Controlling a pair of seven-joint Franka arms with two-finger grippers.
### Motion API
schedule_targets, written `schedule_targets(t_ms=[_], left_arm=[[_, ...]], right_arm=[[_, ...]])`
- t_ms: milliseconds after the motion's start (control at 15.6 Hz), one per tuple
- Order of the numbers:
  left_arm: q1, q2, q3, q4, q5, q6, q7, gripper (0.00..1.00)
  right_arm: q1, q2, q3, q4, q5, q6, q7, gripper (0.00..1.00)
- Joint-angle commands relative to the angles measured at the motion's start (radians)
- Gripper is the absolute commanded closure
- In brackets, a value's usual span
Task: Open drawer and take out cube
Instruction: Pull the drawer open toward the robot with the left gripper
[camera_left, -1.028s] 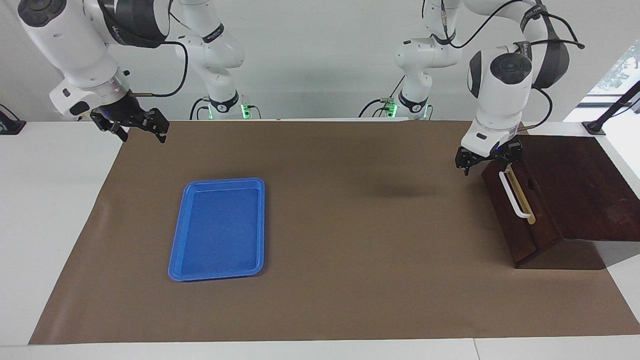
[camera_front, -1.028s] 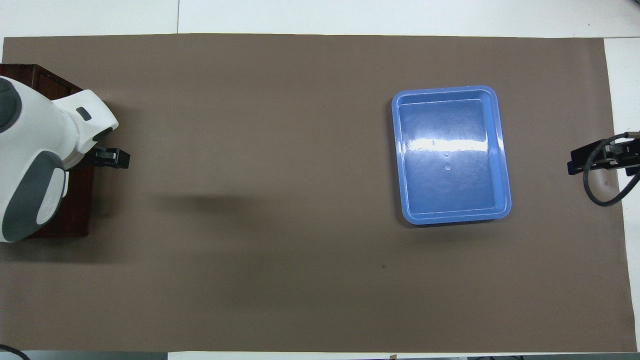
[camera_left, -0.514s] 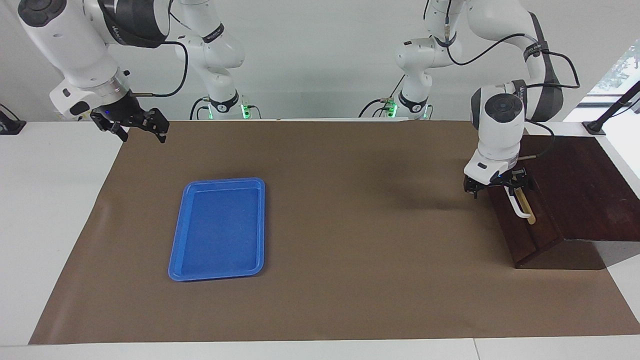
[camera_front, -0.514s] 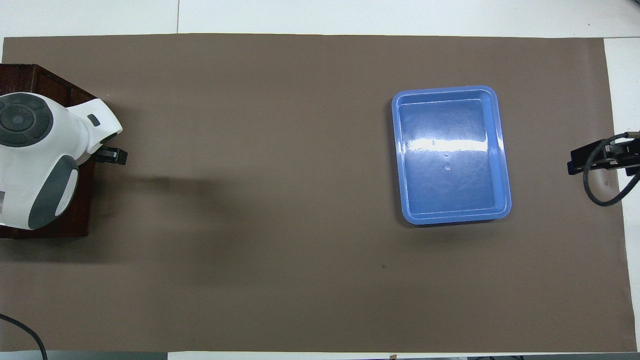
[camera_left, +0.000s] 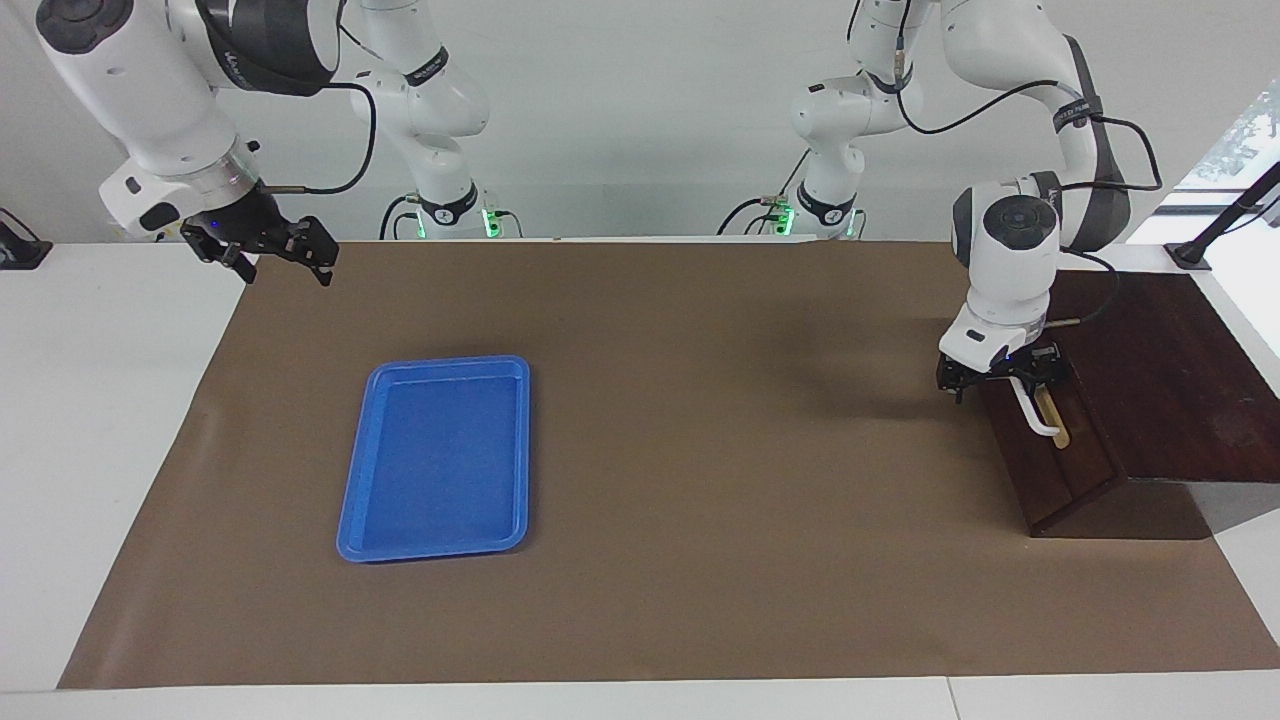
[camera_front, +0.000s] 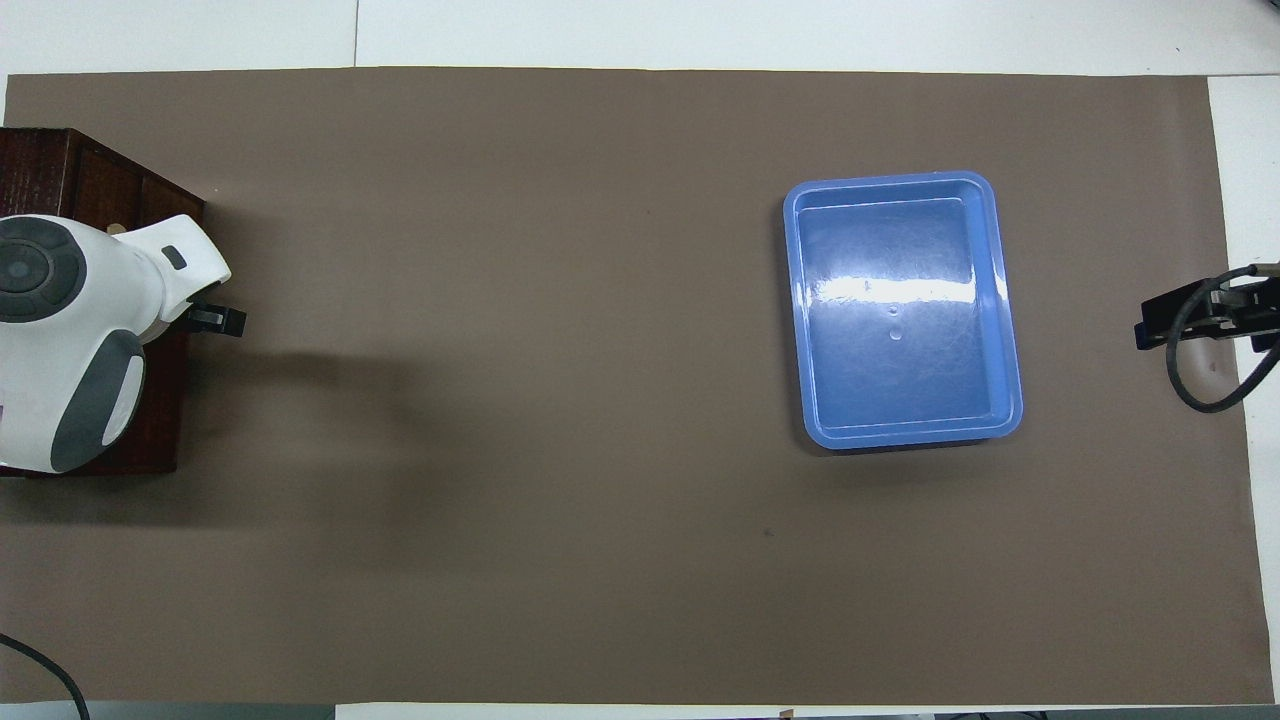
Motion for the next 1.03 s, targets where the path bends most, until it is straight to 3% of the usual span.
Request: schedule_targets(t_ms=[0,321,964], left_arm=[[-0.015,0.017,-0.006,-0.02,0.017,0.045,-0.057,0.0],[-0.159,0.071,-0.009,0.02,0.006,0.055,-0.352,0.0],[-0.243,0.072,-0.009,0.052,-0.084,0.007,-0.367,0.0]], right_arm=[[-0.006,-0.002,0.008,0.001,0.003,0.007,0.009,0.0],[-0.006,-0.002,0.008,0.001,0.003,0.007,0.009,0.0],[-0.006,-0.003,0.006,-0.001,0.005,0.007,0.009,0.0]])
